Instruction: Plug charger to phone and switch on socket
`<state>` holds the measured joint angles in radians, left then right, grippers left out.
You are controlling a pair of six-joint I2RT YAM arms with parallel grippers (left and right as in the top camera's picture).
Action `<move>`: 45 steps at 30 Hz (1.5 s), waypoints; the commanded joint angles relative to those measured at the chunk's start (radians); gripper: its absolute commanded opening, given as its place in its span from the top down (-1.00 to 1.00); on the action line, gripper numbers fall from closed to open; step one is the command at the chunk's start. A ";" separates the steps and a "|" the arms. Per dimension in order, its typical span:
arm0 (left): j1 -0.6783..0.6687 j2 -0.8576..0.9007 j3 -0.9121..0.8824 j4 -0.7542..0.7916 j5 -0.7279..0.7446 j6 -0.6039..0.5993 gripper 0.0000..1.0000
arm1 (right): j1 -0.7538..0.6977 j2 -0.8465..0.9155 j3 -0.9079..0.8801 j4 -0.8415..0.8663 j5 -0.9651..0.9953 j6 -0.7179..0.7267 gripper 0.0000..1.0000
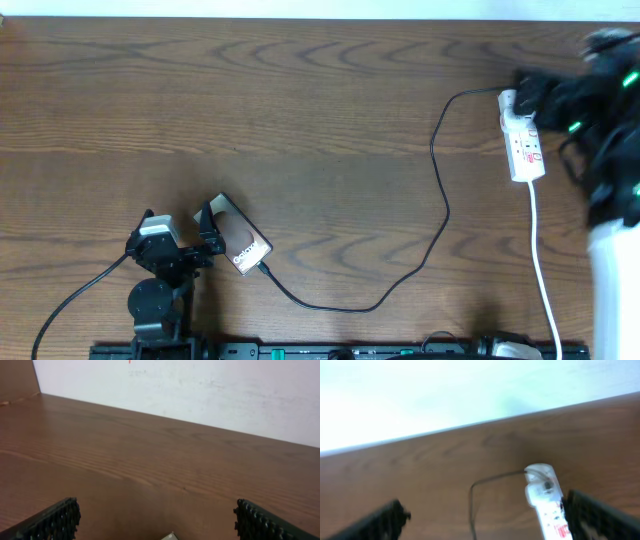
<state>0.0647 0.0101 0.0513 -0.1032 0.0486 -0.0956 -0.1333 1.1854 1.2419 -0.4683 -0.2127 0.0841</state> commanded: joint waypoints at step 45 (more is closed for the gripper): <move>0.005 -0.006 -0.018 -0.031 -0.016 0.016 -0.94 | 0.204 -1.180 -1.201 0.327 0.001 -0.257 -0.98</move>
<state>0.0647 0.0101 0.0521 -0.1043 0.0460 -0.0956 0.0677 0.0124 0.0437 -0.1379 -0.2127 -0.1879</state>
